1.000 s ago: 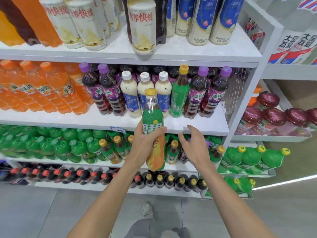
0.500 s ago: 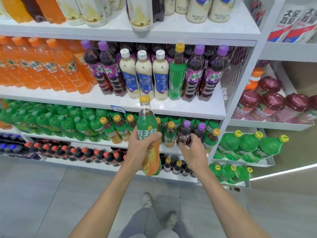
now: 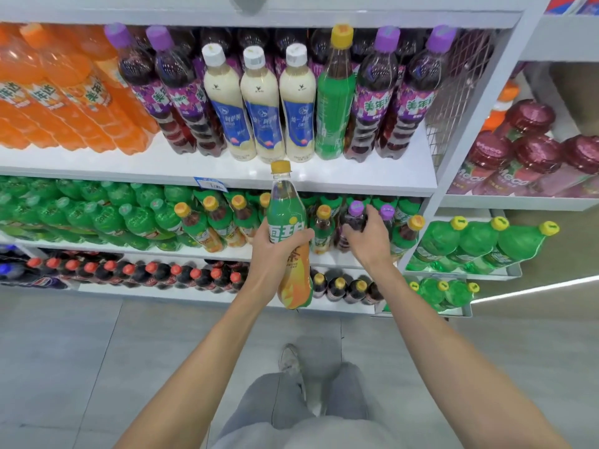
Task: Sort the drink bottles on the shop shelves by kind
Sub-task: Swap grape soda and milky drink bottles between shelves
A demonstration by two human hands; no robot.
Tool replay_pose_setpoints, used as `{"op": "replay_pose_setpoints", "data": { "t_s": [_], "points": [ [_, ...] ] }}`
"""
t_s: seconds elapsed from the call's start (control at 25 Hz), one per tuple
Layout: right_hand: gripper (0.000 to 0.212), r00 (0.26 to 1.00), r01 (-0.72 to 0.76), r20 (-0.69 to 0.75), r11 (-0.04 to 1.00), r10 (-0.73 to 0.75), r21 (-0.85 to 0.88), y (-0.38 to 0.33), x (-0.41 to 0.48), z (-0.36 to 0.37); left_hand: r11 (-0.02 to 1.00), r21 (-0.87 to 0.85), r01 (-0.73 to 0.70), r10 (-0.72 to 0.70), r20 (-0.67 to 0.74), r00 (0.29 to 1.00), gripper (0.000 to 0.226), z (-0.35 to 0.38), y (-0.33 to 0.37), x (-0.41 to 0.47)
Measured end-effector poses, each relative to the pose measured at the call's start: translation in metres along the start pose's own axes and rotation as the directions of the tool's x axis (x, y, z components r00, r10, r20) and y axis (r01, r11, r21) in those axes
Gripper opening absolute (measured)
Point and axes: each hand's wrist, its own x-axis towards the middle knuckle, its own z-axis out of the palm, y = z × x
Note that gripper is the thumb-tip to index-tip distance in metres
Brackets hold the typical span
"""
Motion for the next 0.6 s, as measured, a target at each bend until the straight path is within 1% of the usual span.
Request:
{"op": "replay_pose_setpoints", "data": {
  "t_s": [0.12,0.2,0.24,0.32,0.4,0.48,0.52,0.6],
  "points": [
    [0.049,0.999,-0.008,-0.041,1.000,0.007,-0.024,0.000,0.012,0.012,1.000,0.006,0.019,-0.019,-0.010,1.000,0.027,0.003,-0.007,0.000],
    [0.044,0.998,-0.039,-0.052,0.994,0.034,-0.099,0.000,0.017,0.017,0.999,0.002,0.035,-0.035,-0.038,0.999,0.032,0.003,-0.014,-0.001],
    [0.045,0.998,-0.052,-0.046,0.987,0.046,-0.153,0.000,0.017,0.019,0.999,-0.006,0.044,-0.044,-0.052,0.998,0.037,0.003,-0.018,-0.002],
    [0.054,0.999,-0.039,-0.022,0.963,0.034,-0.268,0.002,0.017,0.022,0.998,-0.018,0.057,-0.058,-0.065,0.996,0.047,0.004,-0.024,-0.004],
    [0.060,1.000,-0.012,-0.017,0.946,0.007,-0.325,0.004,0.017,0.027,0.997,-0.035,0.068,-0.071,-0.083,0.994,0.048,0.005,-0.029,-0.005],
    [0.061,0.999,0.027,-0.022,0.957,-0.035,-0.289,0.011,0.019,0.032,0.996,-0.051,0.079,-0.084,-0.107,0.991,0.046,0.005,-0.034,-0.007],
    [0.058,0.998,0.047,-0.028,0.973,-0.054,-0.227,0.015,0.020,0.035,0.995,-0.055,0.085,-0.091,-0.116,0.989,0.045,0.006,-0.037,-0.007],
    [0.054,0.996,0.076,-0.051,0.996,-0.078,-0.047,0.023,0.019,0.040,0.994,-0.053,0.093,-0.099,-0.130,0.987,0.046,0.005,-0.040,-0.008]
  ]
}}
